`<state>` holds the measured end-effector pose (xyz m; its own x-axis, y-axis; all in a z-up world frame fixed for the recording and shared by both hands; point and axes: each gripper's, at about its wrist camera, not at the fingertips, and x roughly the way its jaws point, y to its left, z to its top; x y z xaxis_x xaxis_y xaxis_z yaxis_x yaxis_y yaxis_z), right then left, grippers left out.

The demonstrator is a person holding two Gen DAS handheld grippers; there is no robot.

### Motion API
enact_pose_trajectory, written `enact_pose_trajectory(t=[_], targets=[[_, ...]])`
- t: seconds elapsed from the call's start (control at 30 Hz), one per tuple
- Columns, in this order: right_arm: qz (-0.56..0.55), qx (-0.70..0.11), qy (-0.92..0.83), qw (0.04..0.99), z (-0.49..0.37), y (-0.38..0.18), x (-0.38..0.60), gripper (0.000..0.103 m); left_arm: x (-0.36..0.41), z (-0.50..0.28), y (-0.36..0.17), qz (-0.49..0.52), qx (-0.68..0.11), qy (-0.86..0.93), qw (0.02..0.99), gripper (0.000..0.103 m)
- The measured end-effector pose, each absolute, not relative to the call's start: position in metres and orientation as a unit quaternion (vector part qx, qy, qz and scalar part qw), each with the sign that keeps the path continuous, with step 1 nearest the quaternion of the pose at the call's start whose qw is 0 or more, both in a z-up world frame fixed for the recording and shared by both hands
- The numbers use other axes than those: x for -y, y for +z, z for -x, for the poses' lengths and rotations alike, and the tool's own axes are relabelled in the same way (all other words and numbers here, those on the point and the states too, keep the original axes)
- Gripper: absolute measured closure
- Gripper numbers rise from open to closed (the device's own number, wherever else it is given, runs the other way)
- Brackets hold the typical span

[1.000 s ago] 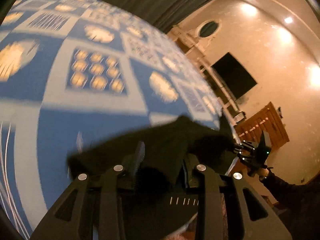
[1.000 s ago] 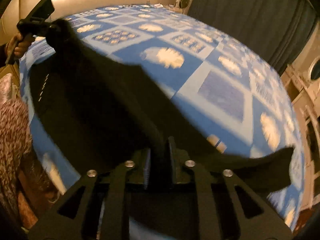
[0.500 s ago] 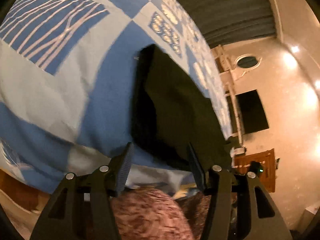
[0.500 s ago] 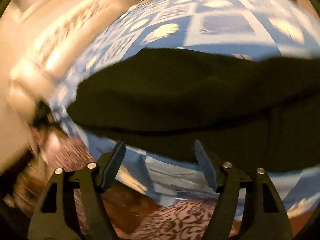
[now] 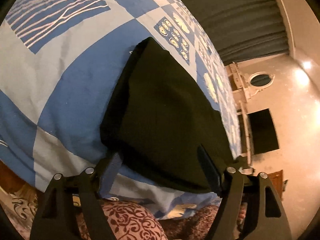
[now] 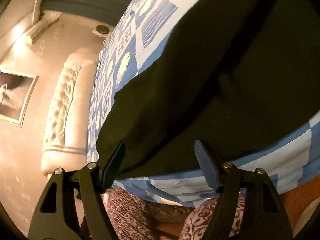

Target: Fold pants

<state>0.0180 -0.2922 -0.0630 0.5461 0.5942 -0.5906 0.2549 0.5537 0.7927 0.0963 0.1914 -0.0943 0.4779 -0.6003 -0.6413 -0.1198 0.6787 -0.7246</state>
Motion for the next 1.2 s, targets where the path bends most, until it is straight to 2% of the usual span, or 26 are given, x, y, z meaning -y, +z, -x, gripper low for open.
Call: enact_pose_trajectory(t=[0.07, 0.13, 0.23, 0.3, 0.33, 0.4, 0.47, 0.6, 0.73, 0.77, 0.83, 0.87, 0.9, 1.03, 1.1, 1.2], targets=[[-0.461, -0.461, 0.112, 0.75, -0.023, -0.065, 0.291, 0.032, -0.187, -0.095, -0.092, 0.348, -0.492, -0.136, 0.786, 0.04], [-0.466, -0.457, 0.12, 0.748, -0.031, -0.068, 0.286, 0.04, -0.186, -0.096, -0.093, 0.332, -0.499, -0.114, 0.792, 0.055], [-0.475, -0.464, 0.111, 0.739, -0.036, -0.076, 0.281, 0.053, -0.193, -0.094, -0.1, 0.345, -0.504, -0.094, 0.786, 0.071], [-0.465, -0.473, 0.11, 0.74, -0.04, -0.08, 0.277, 0.072, -0.199, -0.094, -0.103, 0.363, -0.504, -0.092, 0.778, 0.074], [-0.456, -0.478, 0.104, 0.744, -0.041, -0.081, 0.274, 0.075, -0.198, -0.095, -0.103, 0.366, -0.504, -0.09, 0.777, 0.074], [-0.456, -0.475, 0.103, 0.746, -0.041, -0.08, 0.275, 0.094, -0.199, -0.092, -0.102, 0.362, -0.502, -0.086, 0.781, 0.075], [-0.457, -0.467, 0.097, 0.751, -0.034, -0.075, 0.277, 0.096, -0.198, -0.087, -0.099, 0.361, -0.497, -0.08, 0.785, 0.077], [-0.452, -0.461, 0.083, 0.759, -0.014, -0.058, 0.274, 0.096, -0.203, -0.078, -0.098, 0.36, -0.491, -0.071, 0.79, 0.08], [-0.441, -0.507, 0.079, 0.736, -0.007, -0.078, 0.272, 0.094, -0.206, -0.076, -0.101, 0.354, -0.49, -0.082, 0.793, 0.079], [-0.454, -0.503, 0.085, 0.731, -0.008, -0.078, 0.275, 0.09, -0.205, -0.076, -0.1, 0.344, -0.489, -0.087, 0.797, 0.078], [-0.46, -0.485, 0.09, 0.739, -0.004, -0.065, 0.286, 0.074, -0.204, -0.072, -0.093, 0.324, -0.486, -0.099, 0.806, 0.077], [-0.456, -0.471, 0.094, 0.749, -0.002, -0.055, 0.292, 0.061, -0.204, -0.07, -0.09, 0.315, -0.485, -0.102, 0.81, 0.077], [-0.446, -0.454, 0.095, 0.766, 0.001, -0.042, 0.302, 0.056, -0.202, -0.068, -0.084, 0.298, -0.484, -0.101, 0.816, 0.077], [-0.411, -0.402, 0.044, 0.817, 0.015, 0.0, 0.375, 0.052, -0.195, -0.059, -0.063, 0.248, -0.476, -0.094, 0.839, 0.077], [-0.392, -0.371, -0.036, 0.841, 0.025, 0.017, 0.443, 0.051, -0.189, -0.056, -0.052, 0.233, -0.468, -0.093, 0.847, 0.077], [-0.347, -0.37, -0.149, 0.849, 0.031, 0.021, 0.533, 0.051, -0.178, -0.058, -0.041, 0.232, -0.456, -0.094, 0.854, 0.058]])
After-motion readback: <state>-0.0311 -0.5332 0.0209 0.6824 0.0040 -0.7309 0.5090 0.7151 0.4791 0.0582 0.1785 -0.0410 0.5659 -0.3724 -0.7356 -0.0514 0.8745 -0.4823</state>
